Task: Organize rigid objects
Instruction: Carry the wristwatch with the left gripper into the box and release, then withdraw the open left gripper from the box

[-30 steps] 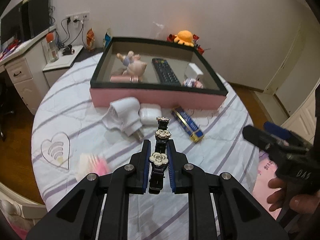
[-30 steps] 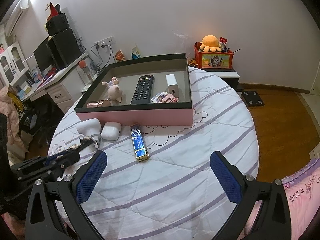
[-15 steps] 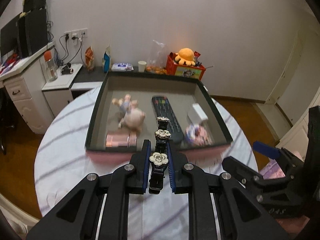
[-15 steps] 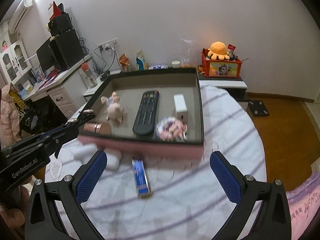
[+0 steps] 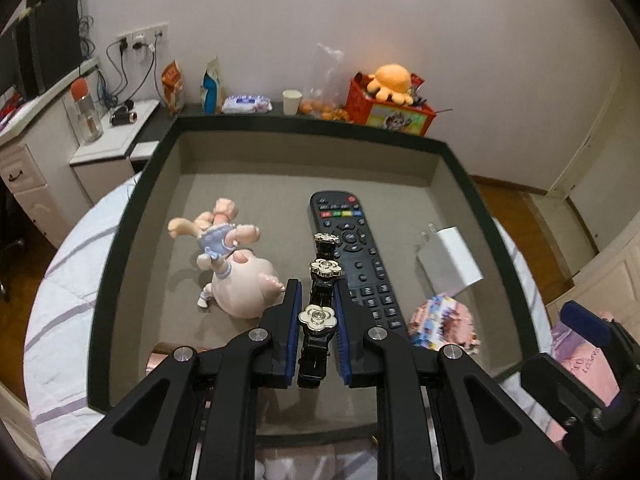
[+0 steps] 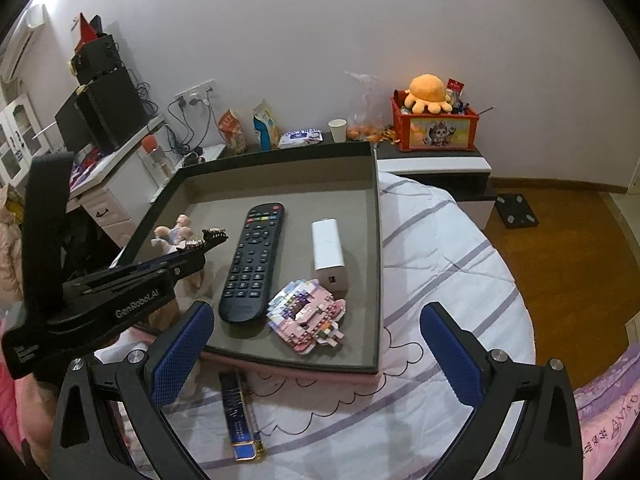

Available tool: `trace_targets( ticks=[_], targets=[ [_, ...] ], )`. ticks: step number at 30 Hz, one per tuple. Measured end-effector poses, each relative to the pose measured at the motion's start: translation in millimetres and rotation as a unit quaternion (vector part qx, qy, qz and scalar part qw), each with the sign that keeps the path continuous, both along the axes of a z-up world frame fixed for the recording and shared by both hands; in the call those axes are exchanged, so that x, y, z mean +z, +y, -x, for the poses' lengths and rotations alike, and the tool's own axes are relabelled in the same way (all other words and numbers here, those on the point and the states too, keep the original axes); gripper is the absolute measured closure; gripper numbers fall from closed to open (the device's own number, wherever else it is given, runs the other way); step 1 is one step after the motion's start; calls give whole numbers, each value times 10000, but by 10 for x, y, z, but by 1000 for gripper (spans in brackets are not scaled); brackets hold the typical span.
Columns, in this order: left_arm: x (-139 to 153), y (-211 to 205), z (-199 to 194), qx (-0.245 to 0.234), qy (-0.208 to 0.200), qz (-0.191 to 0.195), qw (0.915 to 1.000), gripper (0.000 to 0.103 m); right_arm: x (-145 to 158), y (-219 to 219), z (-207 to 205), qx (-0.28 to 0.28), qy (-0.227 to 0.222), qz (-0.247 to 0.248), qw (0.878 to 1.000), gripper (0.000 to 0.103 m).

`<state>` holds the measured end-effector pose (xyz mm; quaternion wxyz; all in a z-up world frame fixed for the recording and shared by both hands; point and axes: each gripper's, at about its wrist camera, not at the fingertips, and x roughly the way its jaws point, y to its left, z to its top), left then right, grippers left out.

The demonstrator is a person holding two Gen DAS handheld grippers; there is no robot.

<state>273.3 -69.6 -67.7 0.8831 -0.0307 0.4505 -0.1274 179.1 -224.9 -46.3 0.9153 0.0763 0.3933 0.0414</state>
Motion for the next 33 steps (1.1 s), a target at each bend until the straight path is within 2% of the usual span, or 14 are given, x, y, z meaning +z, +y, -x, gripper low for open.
trace_targets(
  ticks=[3, 5, 7, 8, 9, 11, 14, 22, 33],
  targets=[
    [-44, -40, 1, -24, 54, -53, 10000, 84, -30, -4, -23, 1, 38, -3, 10000, 0],
    [-30, -56, 33, -112, 41, -32, 9999, 73, -33, 20, -20, 15, 57, 4, 10000, 0],
    [15, -81, 87, -239, -6, 74, 9997, 37, -14, 40, 5, 30, 48, 13, 10000, 0],
    [51, -76, 121, -212, -79, 46, 9997, 25, -4, 46, 21, 33, 40, 14, 10000, 0],
    [89, -69, 165, -137, -173, -11, 9998, 21, 9, 50, 39, 1, 31, 47, 10000, 0],
    [152, -23, 231, -39, -260, -17, 9997, 4, 45, 41, 102, -42, -9, 51, 10000, 0],
    [245, 101, 345, 79, -357, 139, 9992, 1, 113, 25, 202, -82, -77, 52, 9999, 0],
    [428, 403, 742, 482, -488, -149, 9975, 0, 268, 121, 493, -63, -240, 112, 9996, 0],
    [600, 788, 1366, 641, -680, -259, 9953, 0, 359, 350, 844, 109, -349, 177, 9992, 0]
  ],
)
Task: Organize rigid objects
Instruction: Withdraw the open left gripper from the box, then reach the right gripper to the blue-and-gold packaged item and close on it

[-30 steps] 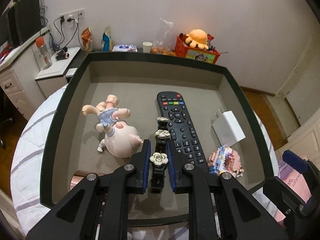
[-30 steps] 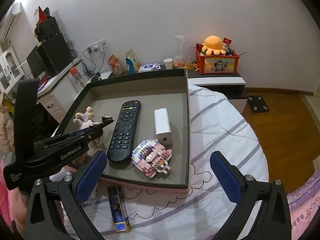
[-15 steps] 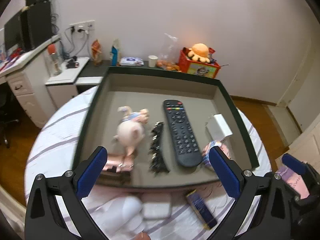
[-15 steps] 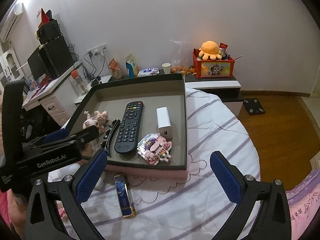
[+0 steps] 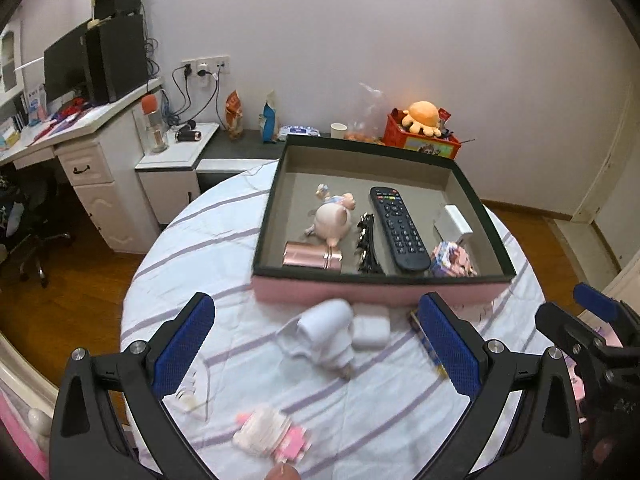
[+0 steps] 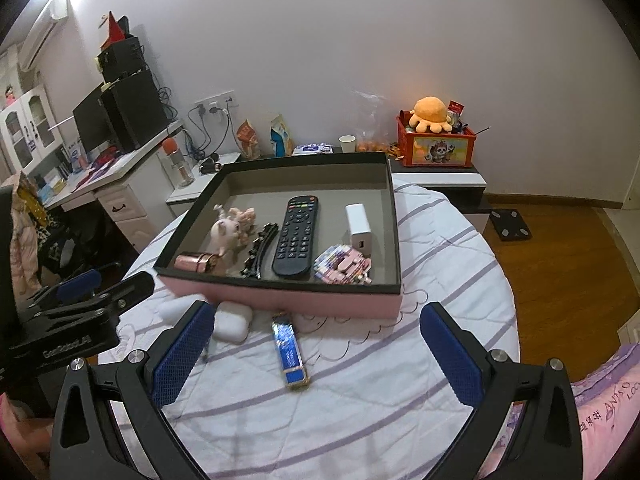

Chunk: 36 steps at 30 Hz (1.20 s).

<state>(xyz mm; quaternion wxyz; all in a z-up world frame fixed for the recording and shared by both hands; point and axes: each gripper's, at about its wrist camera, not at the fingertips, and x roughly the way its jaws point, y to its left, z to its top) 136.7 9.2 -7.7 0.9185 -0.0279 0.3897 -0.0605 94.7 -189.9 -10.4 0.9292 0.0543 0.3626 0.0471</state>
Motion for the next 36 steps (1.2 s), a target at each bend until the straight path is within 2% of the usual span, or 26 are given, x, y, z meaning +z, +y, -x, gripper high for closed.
trace_targets(
  ticks=[6, 14, 25, 36],
  targets=[
    [7, 118, 288, 61, -80, -92, 9999, 0, -72, 45, 153, 6, 78, 40, 10000, 0],
    [-200, 255, 451, 156, 199, -17, 9997, 0, -287, 43, 232, 9, 324, 74, 9994, 0],
    [-308, 302, 411, 194, 301, -2, 9994, 0, -457, 118, 73, 122, 543, 158, 9983, 0],
    [-494, 376, 201, 313, 543, 33, 9980, 0, -901, 308, -352, 410, 1017, 577, 9923, 1]
  ],
)
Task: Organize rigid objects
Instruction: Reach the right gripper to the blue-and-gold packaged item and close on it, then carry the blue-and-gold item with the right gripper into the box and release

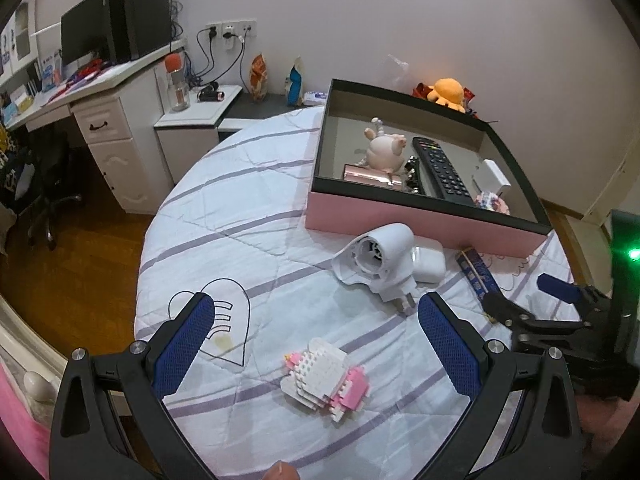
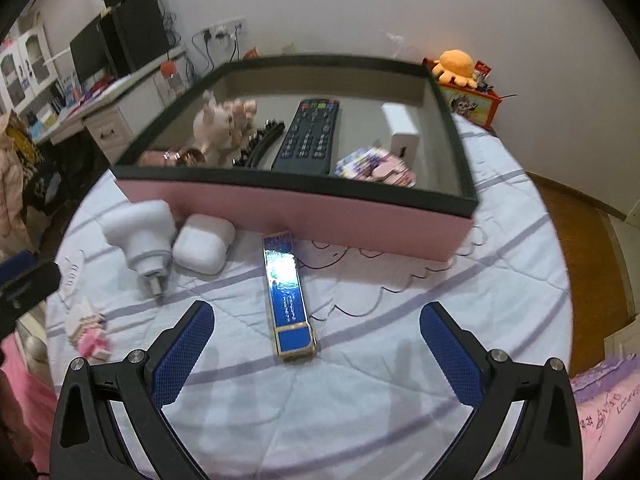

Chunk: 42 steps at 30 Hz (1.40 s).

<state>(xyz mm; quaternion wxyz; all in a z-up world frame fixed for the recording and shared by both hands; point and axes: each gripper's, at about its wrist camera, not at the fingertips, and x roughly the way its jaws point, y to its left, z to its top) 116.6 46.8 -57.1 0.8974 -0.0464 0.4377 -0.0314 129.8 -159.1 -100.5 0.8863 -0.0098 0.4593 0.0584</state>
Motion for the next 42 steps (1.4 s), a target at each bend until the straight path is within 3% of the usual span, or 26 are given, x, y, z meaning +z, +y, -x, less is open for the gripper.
trace_targets(
  ticks=[3, 5, 9, 12, 14, 16, 27, 35, 42],
  targets=[
    [-41, 14, -62, 24, 51, 14, 10000, 0, -101, 23, -88, 16, 103, 63, 9999, 10],
    [-68, 12, -93, 20, 81, 21, 10000, 0, -159, 20, -129, 17, 155, 93, 9998, 24],
    [-104, 5, -146, 1, 129, 19, 9999, 0, -192, 14, -151, 33, 111, 208, 9997, 33],
    [-129, 2, -167, -7, 158, 40, 9999, 0, -181, 42, -127, 154, 33, 247, 9996, 47],
    [-140, -5, -175, -8, 175, 58, 9998, 0, -170, 94, -91, 292, -3, 243, 9993, 69],
    [-138, -12, -170, -14, 170, 63, 9998, 0, -165, 136, -65, 401, -8, 233, 9989, 82],
    [-83, -4, -145, -17, 99, 82, 9999, 0, -67, 57, 22, 344, -8, -85, 9994, 82],
    [73, -61, -312, -62, -93, 72, 9999, 0, 411, -29, 28, 403, -423, -392, 9975, 82],
    [186, -164, -578, -112, -278, 52, 9995, 0, 639, -183, -400, 181, -674, -238, 9973, 82]
  ],
)
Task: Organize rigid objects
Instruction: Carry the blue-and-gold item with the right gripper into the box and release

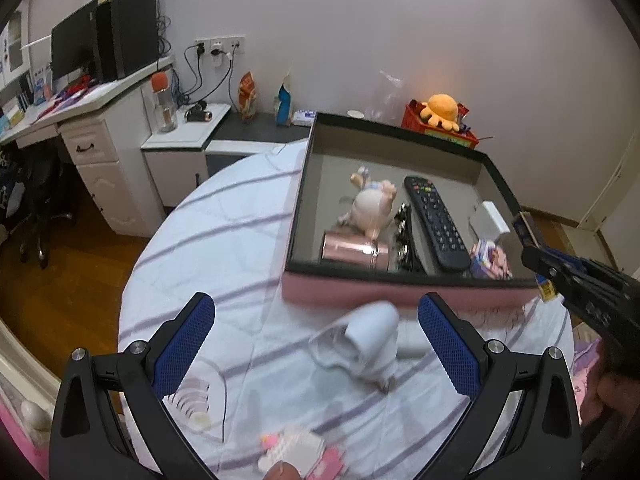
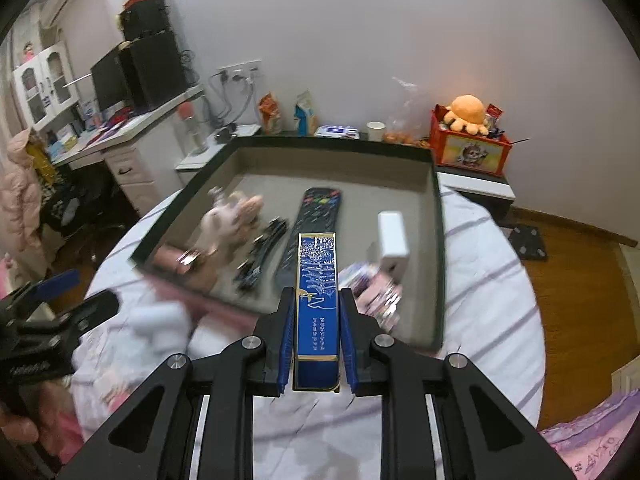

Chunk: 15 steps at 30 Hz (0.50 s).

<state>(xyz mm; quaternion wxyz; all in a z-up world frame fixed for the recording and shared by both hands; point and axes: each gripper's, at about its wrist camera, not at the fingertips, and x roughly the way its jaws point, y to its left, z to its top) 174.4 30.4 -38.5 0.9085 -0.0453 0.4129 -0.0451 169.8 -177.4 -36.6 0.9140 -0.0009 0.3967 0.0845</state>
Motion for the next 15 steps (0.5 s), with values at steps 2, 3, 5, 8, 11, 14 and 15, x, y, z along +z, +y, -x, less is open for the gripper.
trace_targets(
  ticks=[2, 3, 5, 8, 11, 14, 15],
  targets=[
    [-8, -17, -61, -11, -1, -12, 10000, 0, -41, -26, -154, -79, 62, 5, 9999, 82],
    [-20, -30, -109, -20, 8, -22, 10000, 0, -68, -40, -212, -98, 89, 1, 9999, 82],
    [-48, -44, -190, -19, 34, -46, 10000, 0, -129, -38, -327, -123, 148, 37, 9998, 82],
    [-99, -53, -323, -7, 83, -29, 10000, 0, -232, -16, -473, -129, 265, 67, 9995, 82],
    [-130, -59, -457, 5, 106, -26, 9999, 0, -308, -5, -572, -142, 343, 113, 9992, 82],
    [-142, -73, -557, 7, 101, -18, 9999, 0, -379, -2, -654, -169, 417, 168, 9988, 82],
    [-143, -76, -583, 3, 97, -12, 10000, 0, -398, -6, -675, -176, 439, 188, 9987, 82]
  ],
)
